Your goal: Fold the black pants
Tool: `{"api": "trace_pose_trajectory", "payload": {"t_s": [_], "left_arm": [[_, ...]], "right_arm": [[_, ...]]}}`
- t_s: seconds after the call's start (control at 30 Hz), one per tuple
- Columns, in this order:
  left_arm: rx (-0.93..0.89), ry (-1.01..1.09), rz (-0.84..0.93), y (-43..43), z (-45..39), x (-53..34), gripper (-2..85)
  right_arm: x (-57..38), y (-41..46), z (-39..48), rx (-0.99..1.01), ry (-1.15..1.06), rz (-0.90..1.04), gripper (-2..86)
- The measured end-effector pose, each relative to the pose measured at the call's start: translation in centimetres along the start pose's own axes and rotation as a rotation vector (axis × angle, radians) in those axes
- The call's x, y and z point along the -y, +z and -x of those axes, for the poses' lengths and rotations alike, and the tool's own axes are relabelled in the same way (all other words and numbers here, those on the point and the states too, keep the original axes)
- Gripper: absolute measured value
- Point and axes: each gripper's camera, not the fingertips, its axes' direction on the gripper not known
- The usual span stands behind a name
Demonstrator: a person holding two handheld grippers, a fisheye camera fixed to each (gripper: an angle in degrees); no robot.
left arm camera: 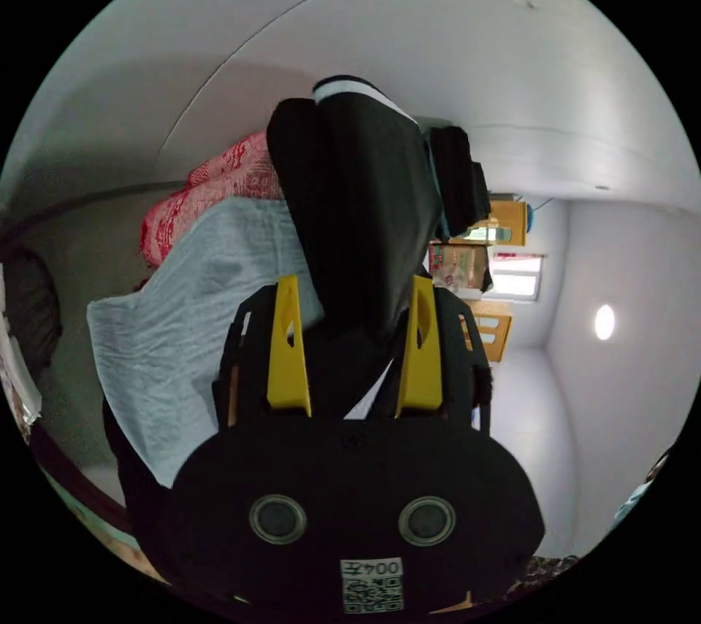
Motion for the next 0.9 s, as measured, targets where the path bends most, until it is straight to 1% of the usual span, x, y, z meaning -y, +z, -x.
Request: {"api": "trace_pose_trajectory", "payload": {"t_s": [0.1, 0.27, 0.4, 0.47, 0.53, 0.6, 0.67, 0.77, 0.9], "left_arm": [[-0.007, -0.034, -0.006, 0.1, 0.9, 3.0, 21.5], [-0.009, -0.063, -0.008, 0.7, 1.2, 7.4, 22.5], [-0.043, -0.069, 0.019, 1.7, 0.7, 9.3, 21.2], [-0.099, -0.088, 0.059, 3.1, 0.3, 10.2, 20.0], [-0.07, -0.083, 0.058, 3.6, -0.4, 10.7, 18.3], [-0.005, -0.024, 0.049, 3.7, -2.2, 11.2, 16.4], [0.103, 0.095, 0.053, 3.5, -5.8, 11.7, 15.0], [0.184, 0.23, 0.069, 3.2, -9.7, 13.1, 14.3], [0.291, 0.382, 0.061, 2.3, -12.4, 15.6, 14.5]], "right_arm": [[-0.4, 1.0, -0.5, 0.018, 0.009, -0.039, 6.5], [0.1, 2.6, -1.4, 0.04, 0.07, -0.015, 6.6], [0.2, 3.5, -1.6, 0.03, 0.076, -0.008, 6.5], [0.1, 4.1, -2.1, 0.046, 0.099, -0.013, 6.5], [-0.1, 4.5, -2.6, 0.064, 0.117, -0.023, 6.6], [-0.4, 4.9, -3.0, 0.078, 0.131, -0.033, 6.6], [-0.6, 5.3, -3.4, 0.087, 0.138, -0.041, 6.5], [-0.9, 5.9, -3.6, 0.073, 0.122, -0.041, 6.5], [-1.3, 6.4, -4.0, 0.068, 0.128, -0.048, 6.5]]}}
